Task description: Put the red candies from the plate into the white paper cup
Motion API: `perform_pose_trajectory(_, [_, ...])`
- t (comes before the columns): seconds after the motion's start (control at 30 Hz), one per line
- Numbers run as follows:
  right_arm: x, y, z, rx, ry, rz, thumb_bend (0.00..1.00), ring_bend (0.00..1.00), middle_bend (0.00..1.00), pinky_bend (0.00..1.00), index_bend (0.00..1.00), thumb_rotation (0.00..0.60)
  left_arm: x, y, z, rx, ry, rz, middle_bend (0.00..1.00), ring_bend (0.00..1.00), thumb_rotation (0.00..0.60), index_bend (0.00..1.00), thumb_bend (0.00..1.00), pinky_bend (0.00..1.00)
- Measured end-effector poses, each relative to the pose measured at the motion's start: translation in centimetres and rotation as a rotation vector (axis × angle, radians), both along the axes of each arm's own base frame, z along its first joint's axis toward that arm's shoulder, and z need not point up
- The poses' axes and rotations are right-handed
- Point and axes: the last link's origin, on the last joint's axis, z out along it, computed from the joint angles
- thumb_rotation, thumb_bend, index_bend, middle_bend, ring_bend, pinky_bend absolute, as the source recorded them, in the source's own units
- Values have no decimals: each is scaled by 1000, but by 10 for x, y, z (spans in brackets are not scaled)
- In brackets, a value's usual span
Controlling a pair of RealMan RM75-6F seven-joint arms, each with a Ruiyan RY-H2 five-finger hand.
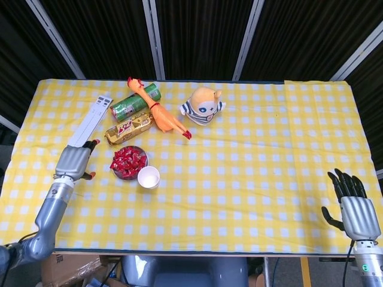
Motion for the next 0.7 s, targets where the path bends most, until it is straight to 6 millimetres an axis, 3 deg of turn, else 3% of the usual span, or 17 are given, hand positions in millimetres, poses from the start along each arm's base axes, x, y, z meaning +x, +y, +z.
perform_pose_trajectory(0.2, [1,-2,0,1,-18,3,409,0,0,0,0,600,14,22,-28,-64,27,3,132,916,600,103,274,947])
perform_pose_trajectory(0.4, [0,-4,-1,1,-30,5,409,0,0,0,0,600,28,28,-56,-121,23,6,152,920,600,134,274,947])
perform_pose_trajectory(0.7, [1,-4,0,-1,-41,9,409,0,0,0,0,600,41,27,-69,-136,12,-14,173,920,600,167,274,947])
